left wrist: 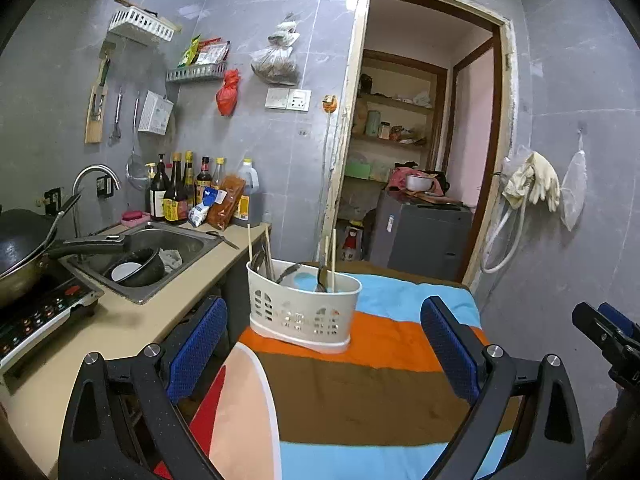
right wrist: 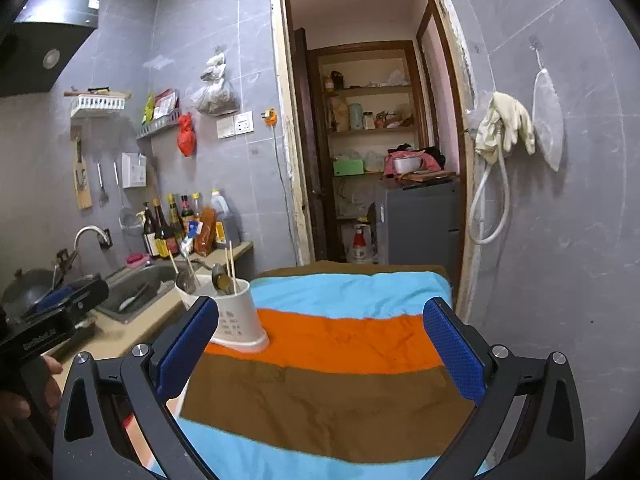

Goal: Organize utensils

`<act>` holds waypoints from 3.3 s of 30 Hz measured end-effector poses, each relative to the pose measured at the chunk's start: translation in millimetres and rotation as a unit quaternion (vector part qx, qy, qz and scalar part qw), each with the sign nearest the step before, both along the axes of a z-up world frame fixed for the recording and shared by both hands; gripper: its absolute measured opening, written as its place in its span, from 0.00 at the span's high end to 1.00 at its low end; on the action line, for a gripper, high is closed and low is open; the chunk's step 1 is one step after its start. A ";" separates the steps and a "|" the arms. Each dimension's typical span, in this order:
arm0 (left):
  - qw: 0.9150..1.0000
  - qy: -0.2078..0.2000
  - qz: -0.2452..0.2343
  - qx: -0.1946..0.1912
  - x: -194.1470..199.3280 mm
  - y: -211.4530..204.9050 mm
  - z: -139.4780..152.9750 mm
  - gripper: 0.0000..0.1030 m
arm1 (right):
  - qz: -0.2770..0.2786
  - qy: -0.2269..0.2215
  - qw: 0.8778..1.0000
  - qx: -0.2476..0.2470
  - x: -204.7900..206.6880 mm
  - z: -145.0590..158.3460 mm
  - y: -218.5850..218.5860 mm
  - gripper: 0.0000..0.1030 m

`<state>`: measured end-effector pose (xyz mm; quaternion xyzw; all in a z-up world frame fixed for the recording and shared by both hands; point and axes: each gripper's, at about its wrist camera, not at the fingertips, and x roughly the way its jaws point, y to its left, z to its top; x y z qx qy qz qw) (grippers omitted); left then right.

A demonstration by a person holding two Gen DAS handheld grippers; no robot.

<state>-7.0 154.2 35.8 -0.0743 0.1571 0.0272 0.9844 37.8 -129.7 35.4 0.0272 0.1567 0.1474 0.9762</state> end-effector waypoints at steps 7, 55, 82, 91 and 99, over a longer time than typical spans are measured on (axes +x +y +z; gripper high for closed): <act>1.000 -0.006 -0.021 0.012 -29.1 -17.7 -9.3 0.08 | -0.020 0.003 1.000 -0.012 -30.4 -6.4 -14.1 0.00; 0.999 0.004 -0.037 0.024 -37.4 -31.5 -20.3 0.08 | -0.025 0.021 0.999 -0.012 -33.7 -20.5 -20.9 0.00; 0.999 0.003 -0.038 0.025 -34.1 -30.9 -20.6 0.08 | -0.025 0.021 0.999 -0.012 -33.3 -19.4 -20.0 0.00; 0.999 0.003 -0.038 0.025 -33.2 -29.8 -20.1 0.08 | -0.024 0.023 0.999 -0.012 -33.1 -19.7 -19.0 0.00; 0.999 0.003 -0.037 0.025 -33.5 -30.1 -20.5 0.08 | -0.025 0.023 0.999 -0.013 -33.1 -19.2 -18.6 0.00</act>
